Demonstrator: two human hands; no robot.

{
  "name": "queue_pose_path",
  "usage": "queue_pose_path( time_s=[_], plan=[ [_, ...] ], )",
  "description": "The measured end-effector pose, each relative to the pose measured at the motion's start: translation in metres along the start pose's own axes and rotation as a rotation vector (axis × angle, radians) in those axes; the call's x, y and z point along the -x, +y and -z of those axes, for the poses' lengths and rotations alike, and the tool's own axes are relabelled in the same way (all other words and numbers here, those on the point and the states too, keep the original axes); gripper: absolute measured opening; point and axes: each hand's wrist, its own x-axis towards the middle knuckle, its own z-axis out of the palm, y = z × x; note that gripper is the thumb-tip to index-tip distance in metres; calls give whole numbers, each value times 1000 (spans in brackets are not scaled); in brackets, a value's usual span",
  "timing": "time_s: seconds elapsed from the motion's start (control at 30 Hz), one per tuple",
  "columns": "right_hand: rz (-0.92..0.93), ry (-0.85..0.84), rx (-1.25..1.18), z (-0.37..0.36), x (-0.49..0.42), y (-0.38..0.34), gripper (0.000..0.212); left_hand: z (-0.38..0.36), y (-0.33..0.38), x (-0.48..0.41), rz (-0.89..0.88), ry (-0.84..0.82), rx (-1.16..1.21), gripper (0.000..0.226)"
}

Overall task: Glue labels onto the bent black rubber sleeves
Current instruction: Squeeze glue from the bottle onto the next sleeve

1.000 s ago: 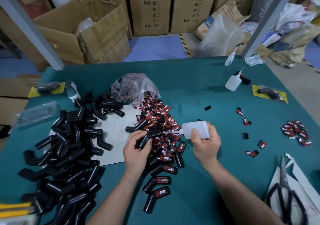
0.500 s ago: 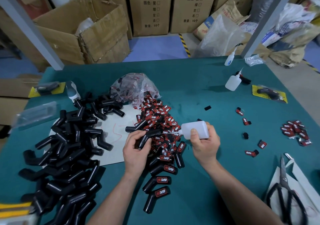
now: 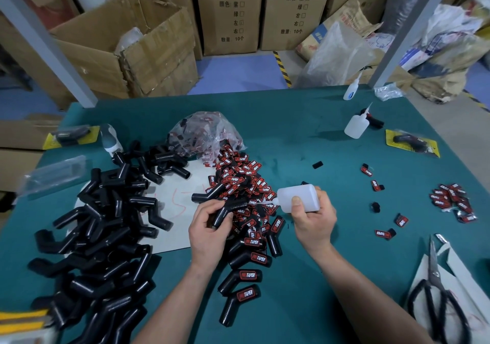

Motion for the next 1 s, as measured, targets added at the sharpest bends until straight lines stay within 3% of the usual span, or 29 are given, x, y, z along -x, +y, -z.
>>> queue_pose_path(
  time_s=[0.3,1.0],
  plan=[
    [21,5,10,-1,2,-1,38,-1,2,0,-10,4,1,29],
    [18,-17,-4,-2,4,1,37,-2,2,1,-4,13,14,40]
  ],
)
